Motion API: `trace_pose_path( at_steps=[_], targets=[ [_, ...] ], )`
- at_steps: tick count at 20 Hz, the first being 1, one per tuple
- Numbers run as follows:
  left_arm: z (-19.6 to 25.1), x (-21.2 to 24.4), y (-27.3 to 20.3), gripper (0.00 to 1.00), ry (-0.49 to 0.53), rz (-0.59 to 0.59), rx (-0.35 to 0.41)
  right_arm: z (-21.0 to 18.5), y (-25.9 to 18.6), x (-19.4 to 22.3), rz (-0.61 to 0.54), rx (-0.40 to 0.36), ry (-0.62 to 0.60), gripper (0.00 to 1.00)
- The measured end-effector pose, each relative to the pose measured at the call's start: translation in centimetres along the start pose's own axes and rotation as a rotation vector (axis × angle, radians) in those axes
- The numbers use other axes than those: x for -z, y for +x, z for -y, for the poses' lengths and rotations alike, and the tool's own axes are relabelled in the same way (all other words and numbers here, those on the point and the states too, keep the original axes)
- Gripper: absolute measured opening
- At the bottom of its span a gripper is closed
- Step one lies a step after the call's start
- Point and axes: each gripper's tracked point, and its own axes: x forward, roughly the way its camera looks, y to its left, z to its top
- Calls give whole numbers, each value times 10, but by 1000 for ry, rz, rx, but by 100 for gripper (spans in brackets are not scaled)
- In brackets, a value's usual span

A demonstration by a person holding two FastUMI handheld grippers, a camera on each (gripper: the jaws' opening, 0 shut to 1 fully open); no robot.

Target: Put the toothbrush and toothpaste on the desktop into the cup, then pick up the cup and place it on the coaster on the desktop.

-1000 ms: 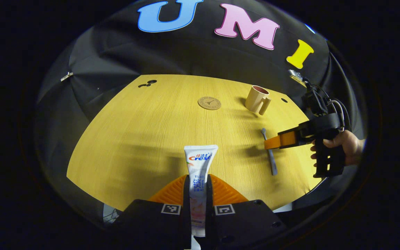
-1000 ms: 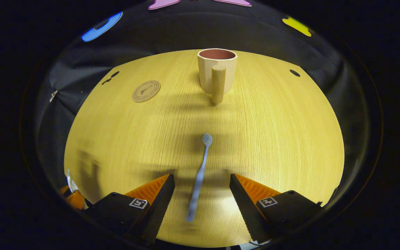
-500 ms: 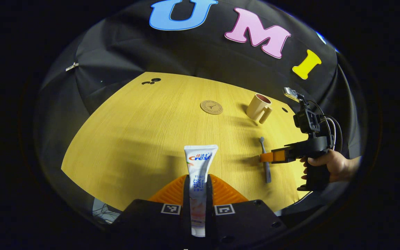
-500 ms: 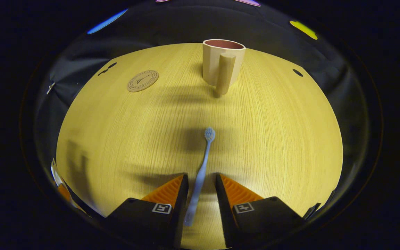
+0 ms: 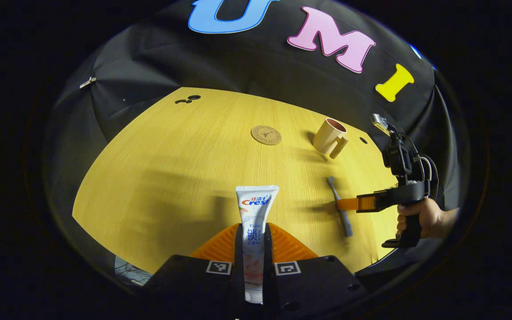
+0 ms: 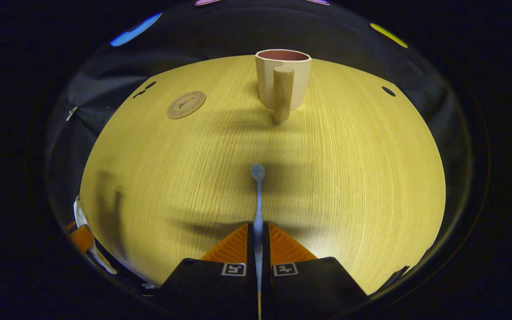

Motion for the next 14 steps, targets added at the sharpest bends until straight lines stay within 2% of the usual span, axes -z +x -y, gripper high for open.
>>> trace_pose_path(
  at_steps=[5,9,14],
  targets=[
    [34,-38,5,21,2,44,33,12,-30,-14,82,-67,25,7],
    [79,-95,11,21,35,110,86,37,-54,-21,129,-87,5,7],
    [141,-179,30,21,58,190,165,66,-72,-29,151,-122,44,7]
  ],
)
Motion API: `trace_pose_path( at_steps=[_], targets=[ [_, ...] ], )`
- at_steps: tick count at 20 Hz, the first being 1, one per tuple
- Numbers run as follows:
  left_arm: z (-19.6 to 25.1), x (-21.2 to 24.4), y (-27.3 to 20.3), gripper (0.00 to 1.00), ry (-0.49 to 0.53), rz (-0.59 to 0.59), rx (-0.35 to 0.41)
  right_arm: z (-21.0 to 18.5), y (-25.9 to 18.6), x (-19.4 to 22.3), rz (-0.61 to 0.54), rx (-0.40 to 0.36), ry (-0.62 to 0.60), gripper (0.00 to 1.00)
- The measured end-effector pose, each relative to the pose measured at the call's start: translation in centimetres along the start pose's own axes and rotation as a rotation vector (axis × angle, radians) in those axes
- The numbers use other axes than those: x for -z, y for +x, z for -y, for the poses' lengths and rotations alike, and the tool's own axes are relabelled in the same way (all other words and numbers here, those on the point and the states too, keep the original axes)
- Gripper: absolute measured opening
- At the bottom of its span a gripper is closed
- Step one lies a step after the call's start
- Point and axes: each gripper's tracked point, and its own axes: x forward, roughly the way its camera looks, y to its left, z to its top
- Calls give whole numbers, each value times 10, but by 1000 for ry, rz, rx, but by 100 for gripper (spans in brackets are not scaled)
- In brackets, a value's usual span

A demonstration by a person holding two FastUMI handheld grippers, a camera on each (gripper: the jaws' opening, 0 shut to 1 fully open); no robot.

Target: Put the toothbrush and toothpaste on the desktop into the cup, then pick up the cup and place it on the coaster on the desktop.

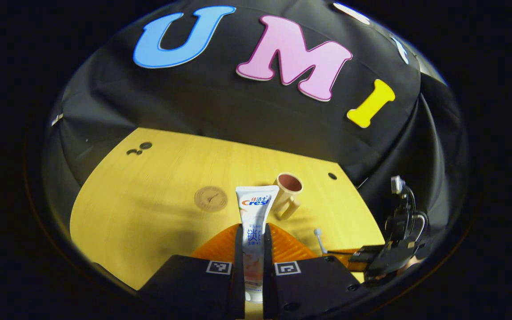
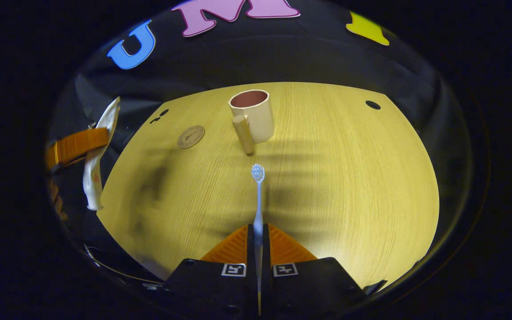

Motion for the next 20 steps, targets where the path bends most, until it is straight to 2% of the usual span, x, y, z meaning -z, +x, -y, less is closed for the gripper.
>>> trace_pose_path(
  at_steps=[5,10,14,20],
  targets=[
    [47,-61,55,21,15,61,59,33,-1,-3,-9,-7,59,7],
    [86,-95,107,21,40,105,102,67,-12,-5,-13,-9,88,7],
    [103,-108,152,20,70,144,143,93,-21,-6,-13,2,132,7],
    [97,-106,211,20,57,192,154,116,-33,-5,-27,25,150,7]
  ],
)
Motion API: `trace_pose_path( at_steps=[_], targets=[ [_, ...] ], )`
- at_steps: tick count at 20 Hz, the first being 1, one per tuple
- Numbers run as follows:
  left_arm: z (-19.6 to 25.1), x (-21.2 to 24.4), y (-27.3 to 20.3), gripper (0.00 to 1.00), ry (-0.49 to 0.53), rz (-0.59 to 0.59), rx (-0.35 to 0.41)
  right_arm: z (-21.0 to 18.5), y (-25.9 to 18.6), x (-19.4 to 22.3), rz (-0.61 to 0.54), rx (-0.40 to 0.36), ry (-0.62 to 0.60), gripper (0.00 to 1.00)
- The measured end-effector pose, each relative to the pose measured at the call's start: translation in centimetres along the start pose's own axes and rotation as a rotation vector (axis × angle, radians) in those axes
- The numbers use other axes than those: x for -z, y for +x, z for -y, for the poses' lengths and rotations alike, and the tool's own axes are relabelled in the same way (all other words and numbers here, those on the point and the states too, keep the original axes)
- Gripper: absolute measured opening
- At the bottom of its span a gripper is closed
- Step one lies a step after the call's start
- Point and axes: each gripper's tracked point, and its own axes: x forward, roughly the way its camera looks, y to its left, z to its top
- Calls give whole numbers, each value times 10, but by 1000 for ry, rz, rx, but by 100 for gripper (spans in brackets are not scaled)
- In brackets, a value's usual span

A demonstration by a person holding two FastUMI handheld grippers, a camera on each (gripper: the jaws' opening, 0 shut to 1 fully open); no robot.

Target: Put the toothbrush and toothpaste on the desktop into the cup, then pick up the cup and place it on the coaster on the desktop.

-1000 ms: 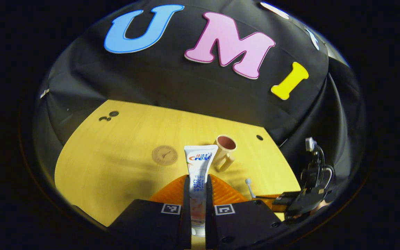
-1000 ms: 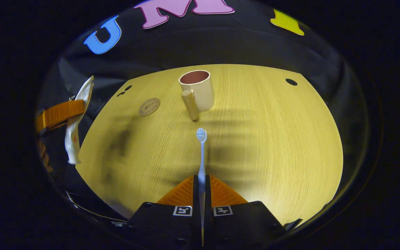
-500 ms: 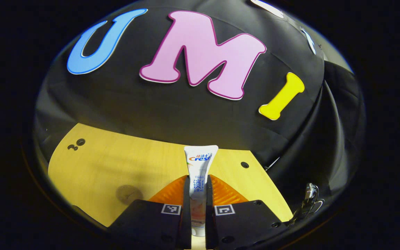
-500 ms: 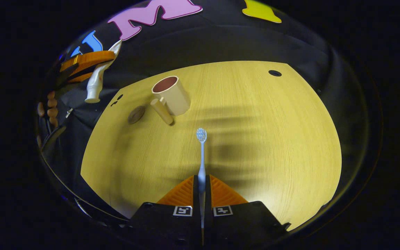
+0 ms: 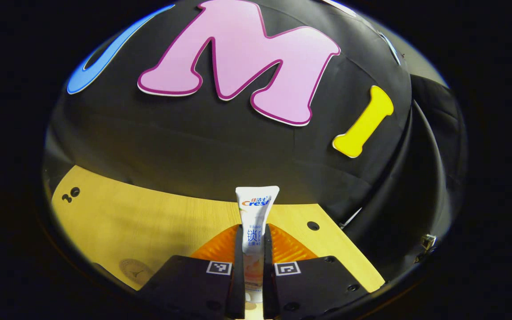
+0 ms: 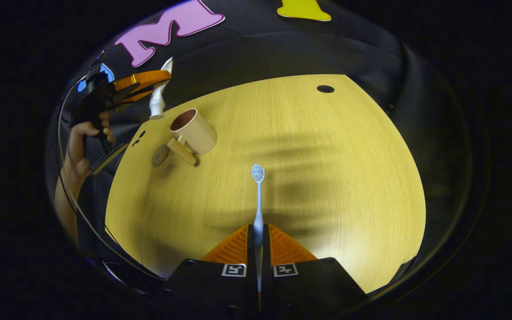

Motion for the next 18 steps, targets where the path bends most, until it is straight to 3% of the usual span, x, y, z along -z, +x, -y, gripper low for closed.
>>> trace_pose_path(
  at_steps=[9,14,16,18],
  targets=[
    [-14,39,26,22,88,106,4,-18,-15,-3,-25,-48,-36,7],
    [-21,70,23,26,110,56,-11,-32,-17,-15,-14,-76,-29,7],
    [-20,67,16,32,114,61,1,-35,-17,-23,3,-80,-34,7],
    [-19,55,4,71,128,86,3,-38,-15,-37,32,-82,-37,7]
  ],
)
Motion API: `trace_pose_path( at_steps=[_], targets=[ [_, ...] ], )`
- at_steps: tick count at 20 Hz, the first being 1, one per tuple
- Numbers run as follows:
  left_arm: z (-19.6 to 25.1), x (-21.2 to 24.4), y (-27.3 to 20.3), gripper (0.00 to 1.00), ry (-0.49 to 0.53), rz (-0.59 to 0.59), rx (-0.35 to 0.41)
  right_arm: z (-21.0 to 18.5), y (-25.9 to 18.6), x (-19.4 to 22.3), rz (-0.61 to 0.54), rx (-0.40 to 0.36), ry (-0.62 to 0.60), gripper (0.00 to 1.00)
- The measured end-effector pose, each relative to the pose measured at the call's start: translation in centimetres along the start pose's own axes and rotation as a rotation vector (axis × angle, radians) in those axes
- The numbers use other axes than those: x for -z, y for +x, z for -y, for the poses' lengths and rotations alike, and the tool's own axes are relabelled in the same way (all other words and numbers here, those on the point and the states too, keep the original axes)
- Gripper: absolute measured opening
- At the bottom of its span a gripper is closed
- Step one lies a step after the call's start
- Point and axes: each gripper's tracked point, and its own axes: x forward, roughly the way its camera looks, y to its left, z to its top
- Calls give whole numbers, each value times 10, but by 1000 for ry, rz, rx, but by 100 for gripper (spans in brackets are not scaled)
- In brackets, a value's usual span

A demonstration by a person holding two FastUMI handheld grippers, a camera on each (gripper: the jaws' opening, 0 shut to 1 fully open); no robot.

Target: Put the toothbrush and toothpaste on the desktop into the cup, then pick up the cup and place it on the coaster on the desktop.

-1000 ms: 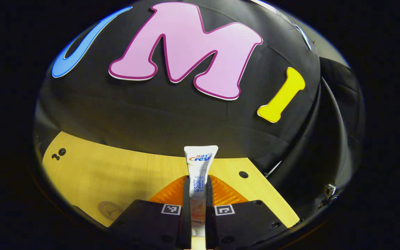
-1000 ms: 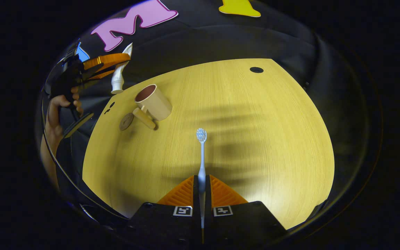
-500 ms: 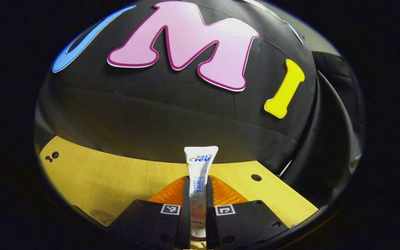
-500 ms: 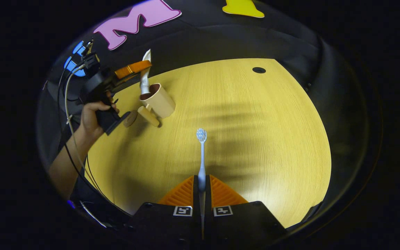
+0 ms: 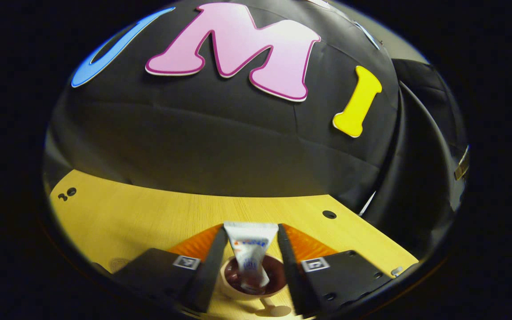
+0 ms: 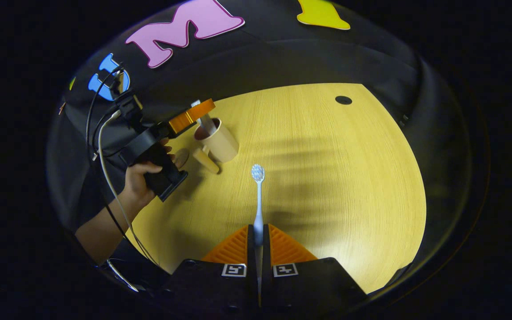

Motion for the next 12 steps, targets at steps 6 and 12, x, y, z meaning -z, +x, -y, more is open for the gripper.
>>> trace_pose_path(
  at_steps=[6,12],
  targets=[
    [-20,-34,-72,98,-24,60,-84,-17,4,-72,144,-30,-27,7],
    [-36,-21,-174,98,-90,28,-183,-61,24,-144,297,-104,-80,7]
  ],
)
